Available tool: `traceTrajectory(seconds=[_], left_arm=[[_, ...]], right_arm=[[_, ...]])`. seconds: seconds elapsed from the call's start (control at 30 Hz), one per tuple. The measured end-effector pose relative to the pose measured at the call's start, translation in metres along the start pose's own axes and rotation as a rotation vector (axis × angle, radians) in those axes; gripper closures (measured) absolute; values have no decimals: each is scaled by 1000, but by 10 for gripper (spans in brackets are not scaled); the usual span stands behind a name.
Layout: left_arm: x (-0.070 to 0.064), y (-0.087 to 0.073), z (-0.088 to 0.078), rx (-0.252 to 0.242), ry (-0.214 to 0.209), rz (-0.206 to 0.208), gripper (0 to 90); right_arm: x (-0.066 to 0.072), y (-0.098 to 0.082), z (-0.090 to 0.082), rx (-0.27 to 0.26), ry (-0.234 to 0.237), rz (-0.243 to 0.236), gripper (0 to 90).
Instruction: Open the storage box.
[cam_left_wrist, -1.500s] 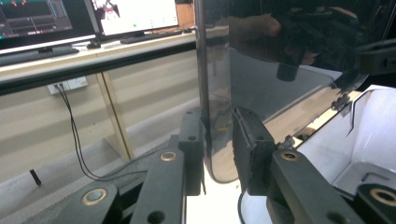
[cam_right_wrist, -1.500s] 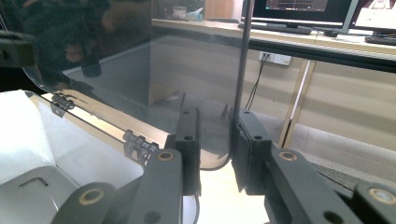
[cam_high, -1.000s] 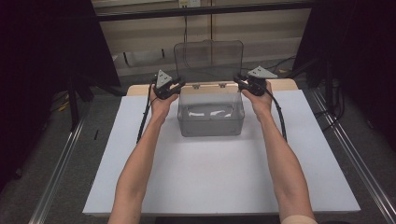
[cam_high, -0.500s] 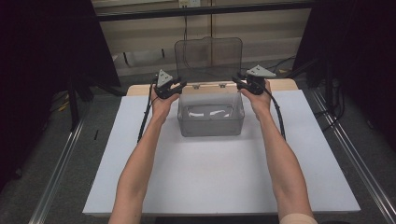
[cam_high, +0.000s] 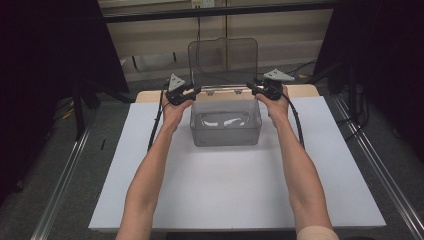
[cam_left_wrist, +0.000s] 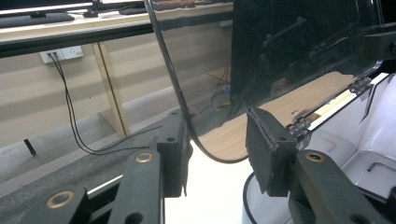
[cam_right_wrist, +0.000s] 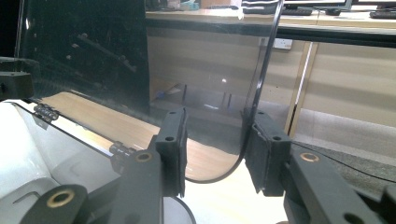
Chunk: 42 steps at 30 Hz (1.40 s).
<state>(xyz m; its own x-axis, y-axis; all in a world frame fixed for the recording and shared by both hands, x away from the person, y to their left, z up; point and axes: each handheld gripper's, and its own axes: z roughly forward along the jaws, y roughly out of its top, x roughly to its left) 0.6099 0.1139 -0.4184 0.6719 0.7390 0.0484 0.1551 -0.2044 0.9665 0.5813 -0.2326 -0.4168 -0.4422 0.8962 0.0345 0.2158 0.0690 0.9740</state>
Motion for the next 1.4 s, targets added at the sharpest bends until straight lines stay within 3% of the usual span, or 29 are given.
traceTrajectory(seconds=[0.17,0.4,0.53,0.63,0.67,0.7,0.77,0.87,0.93,1.07,1.2,1.4], left_arm=[[0,1,0,8,3,3,592],[1,-1,2,7,13,-41,551],[4,-4,3,3,23,-75,514],[4,-4,3,10,13,-57,527],[4,-5,4,11,8,-57,529],[3,-6,5,10,-1,-65,534],[0,-7,7,12,8,-53,549],[1,-8,7,4,20,-78,518],[1,-8,6,7,23,-68,493],[0,-8,6,7,24,-74,491],[1,-8,3,6,27,-99,401],[-6,-1,-6,22,21,-68,333]], right_arm=[[-1,-1,1,0,6,9,596],[-4,-3,3,10,13,31,578],[-6,-7,5,15,14,63,563],[-9,-10,6,24,16,113,540],[-10,-12,6,22,-4,88,559],[-10,-12,7,25,0,93,556],[-6,-13,9,33,36,81,662],[-6,-13,9,36,-7,80,568],[-7,-15,8,30,-31,101,527],[-4,-14,6,25,-34,73,533],[-2,-11,1,26,-21,55,502],[3,-9,-10,11,-17,35,433]])
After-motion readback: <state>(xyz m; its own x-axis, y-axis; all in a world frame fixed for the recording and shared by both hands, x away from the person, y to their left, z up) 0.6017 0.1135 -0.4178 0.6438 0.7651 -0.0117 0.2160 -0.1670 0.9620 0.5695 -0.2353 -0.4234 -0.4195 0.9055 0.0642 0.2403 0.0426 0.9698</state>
